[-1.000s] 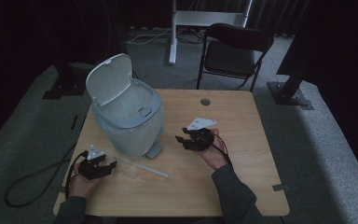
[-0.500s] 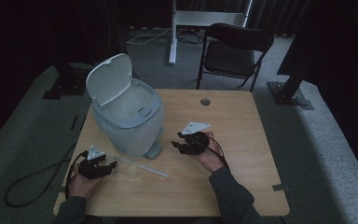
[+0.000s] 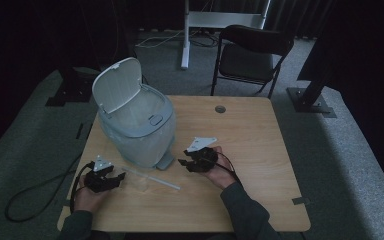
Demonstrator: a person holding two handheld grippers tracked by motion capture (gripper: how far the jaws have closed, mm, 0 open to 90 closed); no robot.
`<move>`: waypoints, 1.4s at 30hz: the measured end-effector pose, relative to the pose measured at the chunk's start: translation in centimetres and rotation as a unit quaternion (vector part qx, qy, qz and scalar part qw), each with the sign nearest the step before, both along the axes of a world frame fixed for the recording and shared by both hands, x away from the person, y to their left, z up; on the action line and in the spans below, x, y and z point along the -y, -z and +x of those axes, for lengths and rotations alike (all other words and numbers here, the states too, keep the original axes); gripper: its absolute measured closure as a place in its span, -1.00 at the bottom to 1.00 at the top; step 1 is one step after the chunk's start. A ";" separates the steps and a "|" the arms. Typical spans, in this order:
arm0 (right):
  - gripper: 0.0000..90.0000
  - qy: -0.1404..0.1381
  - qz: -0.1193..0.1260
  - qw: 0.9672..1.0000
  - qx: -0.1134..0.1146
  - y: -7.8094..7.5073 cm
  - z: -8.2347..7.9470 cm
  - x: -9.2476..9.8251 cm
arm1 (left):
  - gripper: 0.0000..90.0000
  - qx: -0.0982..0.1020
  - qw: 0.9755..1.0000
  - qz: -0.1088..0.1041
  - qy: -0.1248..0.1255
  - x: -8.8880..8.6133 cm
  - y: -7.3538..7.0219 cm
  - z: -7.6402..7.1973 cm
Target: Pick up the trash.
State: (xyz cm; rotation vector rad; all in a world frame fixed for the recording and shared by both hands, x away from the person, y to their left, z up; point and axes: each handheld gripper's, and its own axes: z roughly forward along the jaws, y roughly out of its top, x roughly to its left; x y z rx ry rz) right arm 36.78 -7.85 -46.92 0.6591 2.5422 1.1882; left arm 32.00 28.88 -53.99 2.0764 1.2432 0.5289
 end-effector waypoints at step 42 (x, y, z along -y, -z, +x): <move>0.25 -0.095 -0.063 0.992 -0.056 5.1 -2.3 -5.6 | -0.10 0.000 1.000 0.001 0.001 0.0 0.0 0.0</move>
